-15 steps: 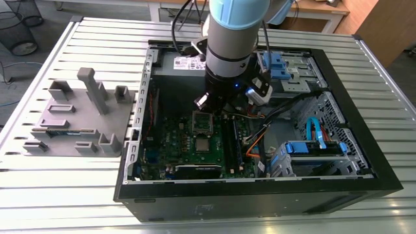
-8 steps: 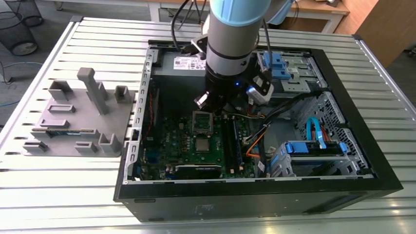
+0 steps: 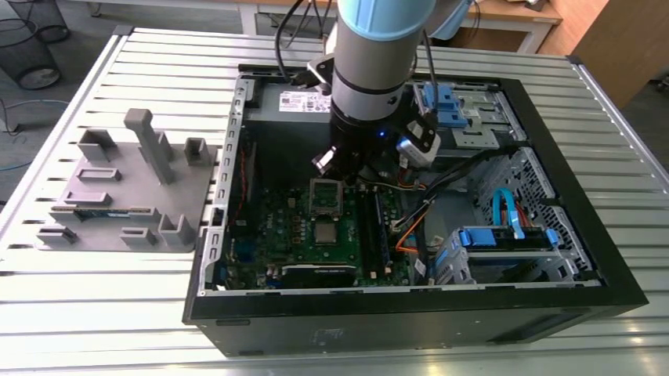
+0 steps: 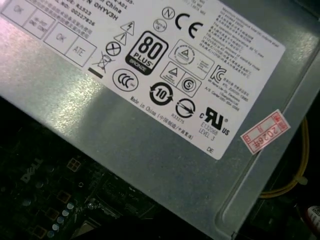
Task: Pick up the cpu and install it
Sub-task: 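Close the cpu cover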
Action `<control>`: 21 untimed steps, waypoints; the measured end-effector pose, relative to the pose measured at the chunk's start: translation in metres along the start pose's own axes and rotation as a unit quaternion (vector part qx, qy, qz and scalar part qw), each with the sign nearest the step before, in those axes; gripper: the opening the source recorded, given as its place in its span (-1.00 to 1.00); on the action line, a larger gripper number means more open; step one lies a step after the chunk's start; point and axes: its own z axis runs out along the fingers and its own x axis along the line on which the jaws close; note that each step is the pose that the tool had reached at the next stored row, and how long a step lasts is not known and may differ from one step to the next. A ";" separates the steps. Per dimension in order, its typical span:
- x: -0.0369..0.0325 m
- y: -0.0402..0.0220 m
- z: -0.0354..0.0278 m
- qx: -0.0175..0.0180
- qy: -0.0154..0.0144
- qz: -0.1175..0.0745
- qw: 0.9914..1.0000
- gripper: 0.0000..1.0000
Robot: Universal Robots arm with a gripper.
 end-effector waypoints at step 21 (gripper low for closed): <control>-0.0001 0.0003 -0.0029 -0.001 0.002 -0.015 1.000 -0.79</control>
